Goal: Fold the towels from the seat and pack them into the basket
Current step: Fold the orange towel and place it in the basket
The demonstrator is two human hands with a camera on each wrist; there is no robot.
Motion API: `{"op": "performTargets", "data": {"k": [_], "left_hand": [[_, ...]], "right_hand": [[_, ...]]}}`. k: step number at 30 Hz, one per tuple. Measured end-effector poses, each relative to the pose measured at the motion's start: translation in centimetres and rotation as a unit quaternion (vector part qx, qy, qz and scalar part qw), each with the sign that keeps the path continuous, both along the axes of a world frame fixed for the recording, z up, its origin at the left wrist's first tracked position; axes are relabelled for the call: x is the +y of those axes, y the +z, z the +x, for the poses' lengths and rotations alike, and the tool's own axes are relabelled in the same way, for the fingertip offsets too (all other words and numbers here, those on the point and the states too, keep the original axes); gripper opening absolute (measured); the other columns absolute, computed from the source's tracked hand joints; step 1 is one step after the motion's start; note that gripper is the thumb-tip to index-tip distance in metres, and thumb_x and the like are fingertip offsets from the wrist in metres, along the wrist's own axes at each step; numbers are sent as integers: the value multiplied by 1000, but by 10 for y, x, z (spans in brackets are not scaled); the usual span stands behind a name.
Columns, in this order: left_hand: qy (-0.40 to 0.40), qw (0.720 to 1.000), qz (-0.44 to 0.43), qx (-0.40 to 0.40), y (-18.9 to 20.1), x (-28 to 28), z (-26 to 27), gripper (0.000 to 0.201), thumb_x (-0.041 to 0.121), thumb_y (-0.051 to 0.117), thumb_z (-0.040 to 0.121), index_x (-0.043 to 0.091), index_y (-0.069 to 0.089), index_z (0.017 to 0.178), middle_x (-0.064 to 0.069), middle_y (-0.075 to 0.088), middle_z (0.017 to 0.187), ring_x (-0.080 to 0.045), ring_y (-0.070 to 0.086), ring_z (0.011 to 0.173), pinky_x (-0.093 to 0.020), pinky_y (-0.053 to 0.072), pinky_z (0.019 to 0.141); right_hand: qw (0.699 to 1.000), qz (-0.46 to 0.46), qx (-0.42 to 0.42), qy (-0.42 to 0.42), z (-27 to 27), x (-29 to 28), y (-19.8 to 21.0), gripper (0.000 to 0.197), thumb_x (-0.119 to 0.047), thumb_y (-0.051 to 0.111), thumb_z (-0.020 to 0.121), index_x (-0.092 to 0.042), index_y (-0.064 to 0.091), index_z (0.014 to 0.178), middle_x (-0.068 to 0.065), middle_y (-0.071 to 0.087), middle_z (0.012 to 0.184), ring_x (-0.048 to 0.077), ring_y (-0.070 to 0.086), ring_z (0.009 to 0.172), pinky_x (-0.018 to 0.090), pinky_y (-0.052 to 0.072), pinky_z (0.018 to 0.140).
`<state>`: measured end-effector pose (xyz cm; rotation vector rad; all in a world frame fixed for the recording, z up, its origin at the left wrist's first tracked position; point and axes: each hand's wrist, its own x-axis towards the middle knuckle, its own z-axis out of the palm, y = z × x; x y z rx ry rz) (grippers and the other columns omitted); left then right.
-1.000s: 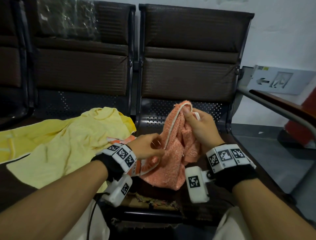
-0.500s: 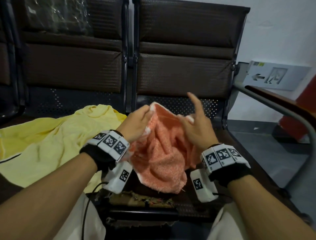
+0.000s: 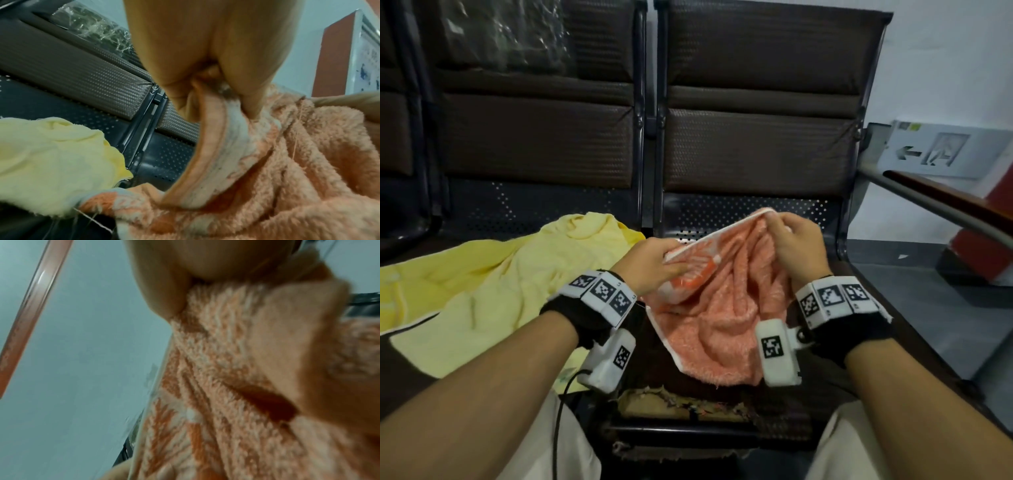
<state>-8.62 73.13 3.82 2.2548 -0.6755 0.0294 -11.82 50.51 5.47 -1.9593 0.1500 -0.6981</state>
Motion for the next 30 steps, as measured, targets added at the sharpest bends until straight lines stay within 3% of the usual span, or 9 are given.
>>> {"op": "performTargets", "data": {"k": [4,6,9,13,17,19,22,25,30], "left_hand": [[38,998,-52,17,3,3,3,25,30,73,79,10,64,91,-7,67,89,-22,63,85,-40,50,73],[48,995,-88,15,6,-1,3,32,34,76,74,7,64,85,-10,67,84,-20,63,77,-35,50,66],[61,988,-134,52,7,-13,-1,39,36,76,73,0,60,76,-12,61,61,-18,57,49,-29,45,44],[108,963,-214,122,3,-23,1,35,37,73,78,2,66,81,1,58,58,-8,53,49,-23,43,44],[105,920,-317,205,6,-29,2,13,23,69,83,12,70,90,-16,71,93,-26,66,86,-40,57,74],[102,906,-333,240,8,-31,1,16,14,61,90,7,67,103,-22,67,107,-33,64,99,-45,53,89],[107,895,-352,253,12,-28,0,23,11,49,96,2,63,112,-19,63,99,-24,61,80,-31,51,66],[123,894,-355,244,16,-26,-1,21,13,48,97,4,61,111,-14,63,97,-19,59,77,-26,50,62],[133,892,-361,238,21,-24,-4,18,14,58,92,5,58,107,-17,65,99,-21,63,73,-27,55,60]], "right_hand": [[993,85,64,-58,-1,-11,-8,23,-22,60,89,-17,64,67,-2,63,68,11,58,70,24,46,68],[976,180,124,-15,-7,-10,-11,7,-12,67,83,-11,67,90,7,66,83,19,62,79,30,51,73],[957,206,202,32,-12,-9,-13,59,-5,75,76,-8,51,129,12,63,110,24,65,95,39,54,87],[959,157,207,115,-21,-3,-9,27,4,67,79,-15,70,99,12,69,103,21,67,84,35,57,80],[949,-180,247,81,-26,-3,-12,28,-3,57,87,-26,70,76,-5,59,76,5,54,57,17,43,54],[948,-157,263,84,-27,-4,-10,28,-2,55,89,-21,69,74,-3,57,71,6,49,49,17,37,45],[972,73,181,132,-25,3,3,26,9,51,87,-7,67,74,5,60,62,12,50,48,21,41,43],[936,258,140,194,-25,11,13,31,17,40,84,2,67,87,5,66,61,13,64,56,21,54,55],[973,-49,158,162,-23,14,4,39,17,69,69,-17,70,90,2,71,82,8,68,74,22,55,71]]}}
